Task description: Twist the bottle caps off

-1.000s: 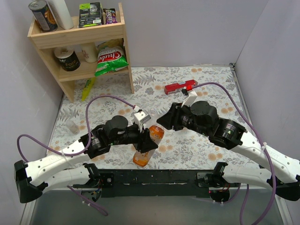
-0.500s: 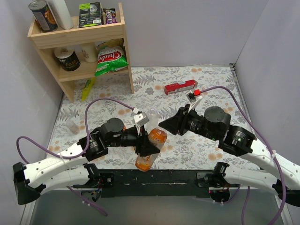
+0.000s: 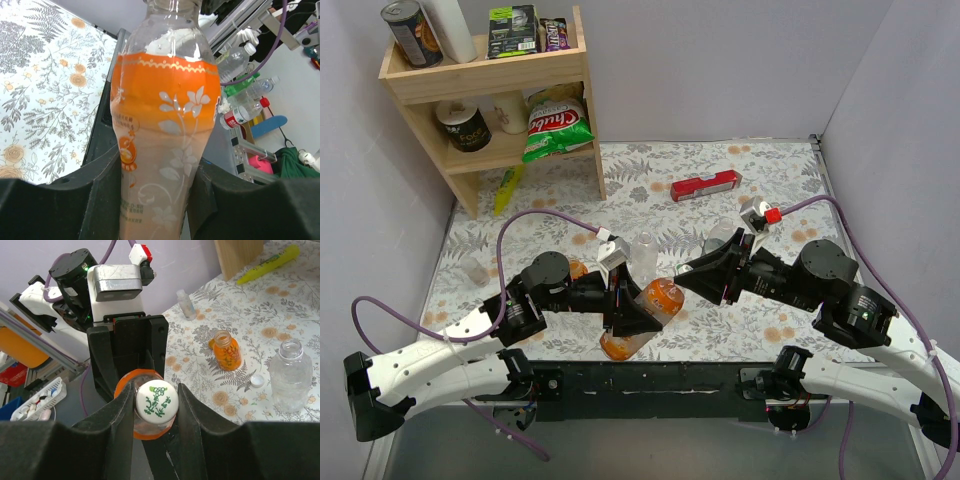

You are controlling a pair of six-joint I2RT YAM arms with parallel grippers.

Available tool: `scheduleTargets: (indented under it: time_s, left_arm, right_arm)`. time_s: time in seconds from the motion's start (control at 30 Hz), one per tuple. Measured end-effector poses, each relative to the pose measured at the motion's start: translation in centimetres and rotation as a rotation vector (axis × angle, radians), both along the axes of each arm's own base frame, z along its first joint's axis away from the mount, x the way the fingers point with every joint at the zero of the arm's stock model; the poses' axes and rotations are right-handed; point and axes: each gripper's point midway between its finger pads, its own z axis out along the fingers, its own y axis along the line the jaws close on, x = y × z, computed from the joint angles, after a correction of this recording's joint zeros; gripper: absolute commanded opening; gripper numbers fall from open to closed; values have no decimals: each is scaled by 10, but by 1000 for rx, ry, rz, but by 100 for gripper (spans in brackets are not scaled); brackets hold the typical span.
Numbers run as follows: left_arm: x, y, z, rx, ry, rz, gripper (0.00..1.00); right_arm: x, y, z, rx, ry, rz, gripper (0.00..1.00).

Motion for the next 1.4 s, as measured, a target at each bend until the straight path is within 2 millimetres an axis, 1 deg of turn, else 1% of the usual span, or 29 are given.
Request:
scheduleTargets:
  time_s: [0.17,0.3,0.37,0.4,0.47,0.5,0.57,0.6,0.63,0.73,0.8,0.87,0.9,0.97,1.07,1.13,1.27,1.3,1.33,1.4]
  left_arm:
    - [-2,4,9,-32,6,0,12]
    - [-2,4,10,-32,8,2,12]
    - [-2,4,9,-32,8,2,11]
    - [-2,5,9,-29,8,2,11]
    - [-1,5,6,-17,6,3,11]
    - [-1,5,5,-10,5,3,11]
    - [2,6,1,11,1,16,11]
    - [4,6,-2,26,2,26,12]
    - [6,6,-5,41,3,37,12]
    - [12,7,-14,89,15,73,12]
    - [15,10,-24,130,33,98,12]
    - [19,12,-31,162,45,124,12]
    - [20,13,-34,173,47,134,12]
    - [24,14,-39,192,48,159,12]
    - [32,14,-48,226,50,199,12]
    - [37,14,-52,247,46,223,12]
    - [47,15,-56,283,30,262,12]
    - [48,14,-55,286,25,268,12]
    - [50,14,-54,287,20,275,12]
    - [54,14,-54,292,13,290,12]
  right_arm:
    - [-6,-3,7,18,-40,21,1]
    - [-6,-3,8,20,-46,24,1]
    - [-5,-3,8,23,-48,23,5]
    - [-5,-2,7,23,-47,23,11]
    - [-5,-1,5,17,-42,23,17]
    - [-3,0,3,12,-32,16,29]
    - [2,2,-3,-7,-1,-9,42]
    - [5,3,-7,-18,19,-24,46]
    - [8,3,-9,-25,32,-40,52]
    - [22,1,-17,-51,63,-120,62]
    - [34,-4,-20,-56,76,-194,65]
    - [40,-11,-21,-53,90,-245,68]
    - [41,-13,-21,-48,97,-260,70]
    - [44,-19,-19,-34,115,-294,72]
    - [47,-24,-23,-28,161,-337,73]
    - [49,-24,-30,-37,205,-361,76]
    - [52,-16,-49,-66,310,-386,77]
    - [53,-14,-52,-68,335,-390,71]
    - [53,-11,-56,-73,361,-395,69]
    - [55,-6,-63,-78,403,-403,68]
